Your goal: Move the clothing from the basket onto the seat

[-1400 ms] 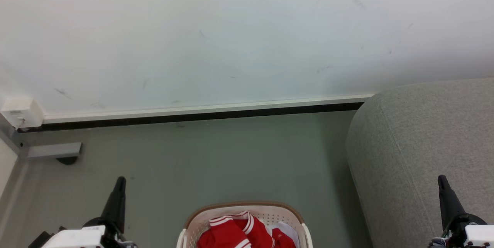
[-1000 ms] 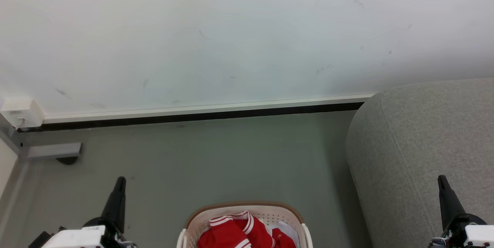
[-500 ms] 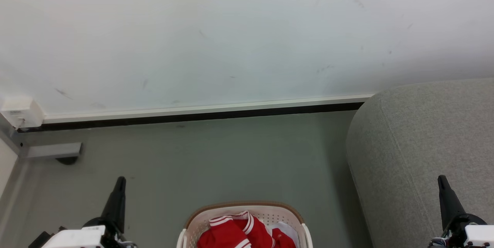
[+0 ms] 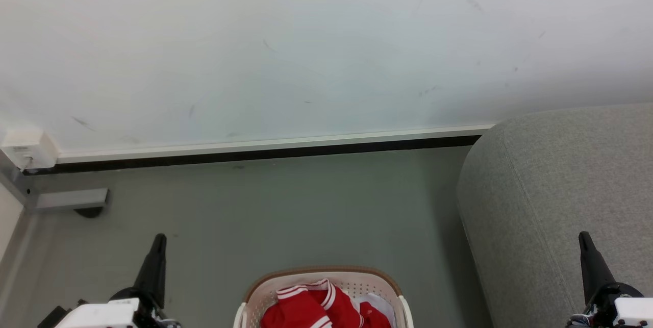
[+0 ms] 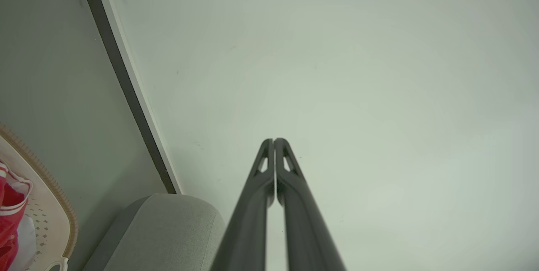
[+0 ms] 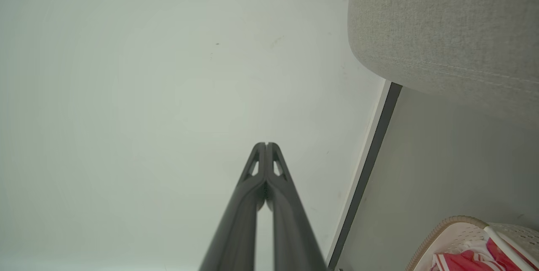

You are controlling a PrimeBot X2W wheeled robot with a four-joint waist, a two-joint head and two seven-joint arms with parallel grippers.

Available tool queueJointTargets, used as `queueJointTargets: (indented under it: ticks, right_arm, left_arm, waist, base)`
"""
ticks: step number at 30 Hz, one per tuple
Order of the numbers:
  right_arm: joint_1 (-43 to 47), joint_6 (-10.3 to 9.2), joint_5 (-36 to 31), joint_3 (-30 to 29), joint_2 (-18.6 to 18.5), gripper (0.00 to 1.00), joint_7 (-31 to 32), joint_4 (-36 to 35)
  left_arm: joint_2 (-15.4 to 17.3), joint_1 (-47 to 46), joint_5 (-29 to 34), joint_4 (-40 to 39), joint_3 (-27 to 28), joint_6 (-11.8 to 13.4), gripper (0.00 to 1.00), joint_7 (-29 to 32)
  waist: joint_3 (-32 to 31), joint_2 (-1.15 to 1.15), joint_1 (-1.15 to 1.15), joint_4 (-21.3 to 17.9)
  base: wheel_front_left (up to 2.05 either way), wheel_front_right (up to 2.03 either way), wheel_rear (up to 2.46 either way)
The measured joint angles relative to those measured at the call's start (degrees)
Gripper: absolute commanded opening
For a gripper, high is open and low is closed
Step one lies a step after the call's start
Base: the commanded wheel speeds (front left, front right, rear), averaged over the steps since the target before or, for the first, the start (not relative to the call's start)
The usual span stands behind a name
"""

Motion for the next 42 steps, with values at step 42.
queueJointTargets:
  ticks: [42]
  right_arm:
    - [-0.01, 0.0, 0.0, 0.0, 0.0, 0.0, 0.0, 0.0]
  left_arm:
    - [0.01, 0.0, 0.0, 0.0, 0.0, 0.0, 0.0, 0.0]
  waist:
    - [0.0, 0.0, 0.0, 0.0]
  base:
    - [0.0, 0.0, 0.0]
